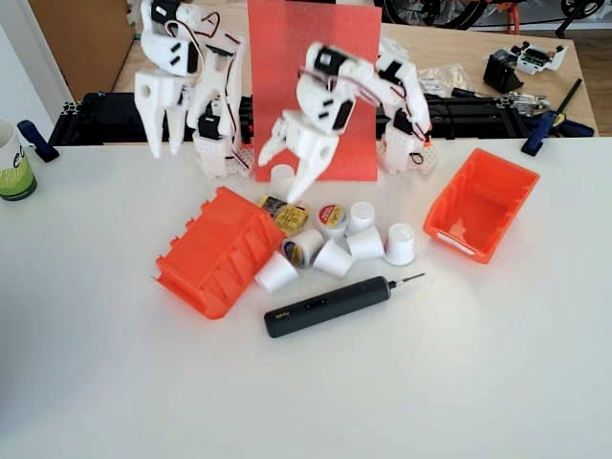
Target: Sort the coffee pods, blue into left, red into right
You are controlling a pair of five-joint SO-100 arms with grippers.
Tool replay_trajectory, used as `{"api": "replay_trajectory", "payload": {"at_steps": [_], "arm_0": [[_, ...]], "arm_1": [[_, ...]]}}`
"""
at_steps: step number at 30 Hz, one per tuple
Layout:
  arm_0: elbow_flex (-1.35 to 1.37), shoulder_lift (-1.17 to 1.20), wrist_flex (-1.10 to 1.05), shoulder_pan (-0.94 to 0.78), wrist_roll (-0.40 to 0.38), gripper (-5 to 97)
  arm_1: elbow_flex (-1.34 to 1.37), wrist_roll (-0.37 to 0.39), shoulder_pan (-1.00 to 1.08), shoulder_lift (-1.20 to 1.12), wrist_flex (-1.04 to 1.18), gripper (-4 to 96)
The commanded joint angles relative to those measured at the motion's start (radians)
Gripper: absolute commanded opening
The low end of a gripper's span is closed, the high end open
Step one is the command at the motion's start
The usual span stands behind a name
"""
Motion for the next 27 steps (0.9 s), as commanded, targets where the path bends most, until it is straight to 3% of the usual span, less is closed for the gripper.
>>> {"api": "replay_trajectory", "payload": {"at_steps": [1,5,12,15,18,23,25,27], "arm_0": [[0.138,0.000,-0.201,-0.041,0.025,15],[0.178,-0.017,-0.236,-0.034,-0.052,15],[0.183,-0.005,-0.199,-0.020,-0.057,15],[0.184,-0.003,-0.196,-0.017,-0.057,15],[0.184,-0.003,-0.196,-0.020,-0.075,14],[0.183,-0.002,-0.181,-0.018,-0.126,14],[0.183,0.009,-0.166,-0.018,-0.127,14],[0.184,0.018,-0.149,-0.018,-0.127,14]], "arm_1": [[0.005,0.083,-0.028,-0.063,-0.137,37.0],[0.005,0.160,-0.058,-0.124,-0.299,36.3],[-0.006,0.298,-0.179,-0.130,-0.331,36.1],[-0.015,0.411,-0.239,-0.130,-0.272,36.2],[-0.005,0.594,-0.256,-0.130,-0.190,36.3],[0.002,0.974,-0.206,-0.137,-0.048,35.5],[-0.003,1.014,-0.164,-0.137,-0.028,35.8],[-0.008,0.973,-0.110,-0.137,-0.055,36.7]]}}
